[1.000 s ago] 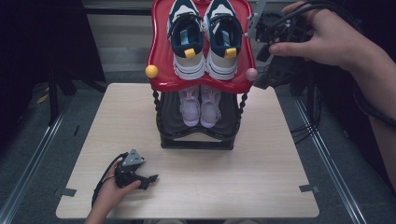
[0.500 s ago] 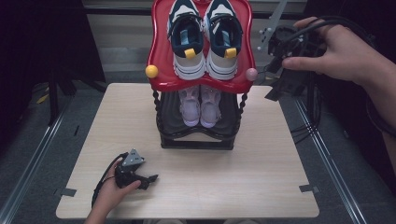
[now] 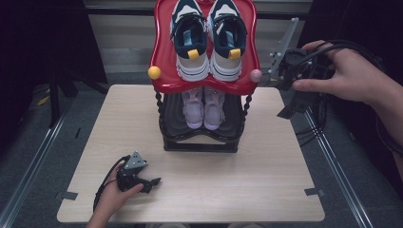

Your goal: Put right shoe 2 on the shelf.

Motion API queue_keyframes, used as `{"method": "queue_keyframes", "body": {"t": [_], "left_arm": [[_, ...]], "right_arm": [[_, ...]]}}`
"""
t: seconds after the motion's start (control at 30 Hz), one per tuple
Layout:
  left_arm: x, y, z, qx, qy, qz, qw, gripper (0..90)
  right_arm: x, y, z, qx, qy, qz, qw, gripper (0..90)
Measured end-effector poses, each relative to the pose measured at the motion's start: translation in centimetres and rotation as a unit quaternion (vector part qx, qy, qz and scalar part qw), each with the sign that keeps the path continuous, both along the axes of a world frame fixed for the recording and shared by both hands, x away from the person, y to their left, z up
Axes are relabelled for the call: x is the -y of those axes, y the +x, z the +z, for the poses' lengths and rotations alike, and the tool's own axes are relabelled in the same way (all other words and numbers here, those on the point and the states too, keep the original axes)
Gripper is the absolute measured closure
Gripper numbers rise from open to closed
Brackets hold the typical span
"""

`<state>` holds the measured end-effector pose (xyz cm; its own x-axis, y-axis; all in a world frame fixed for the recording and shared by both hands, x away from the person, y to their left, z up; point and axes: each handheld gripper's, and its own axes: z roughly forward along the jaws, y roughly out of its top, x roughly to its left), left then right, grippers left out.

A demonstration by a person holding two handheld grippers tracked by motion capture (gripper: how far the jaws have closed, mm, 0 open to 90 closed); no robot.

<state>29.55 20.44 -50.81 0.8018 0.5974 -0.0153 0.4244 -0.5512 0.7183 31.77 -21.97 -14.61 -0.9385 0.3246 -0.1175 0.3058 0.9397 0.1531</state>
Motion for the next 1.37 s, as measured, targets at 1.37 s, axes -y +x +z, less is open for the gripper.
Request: {"method": "queue_keyframes", "body": {"t": [1.37], "left_arm": [[0.0,0.0,0.0,-0.001,-0.003,0.003,1.0000,11.1]], "right_arm": [[1.6,-1.9,-10.5,-0.042,-0.004,0.010,0.9991,17.6]]}}
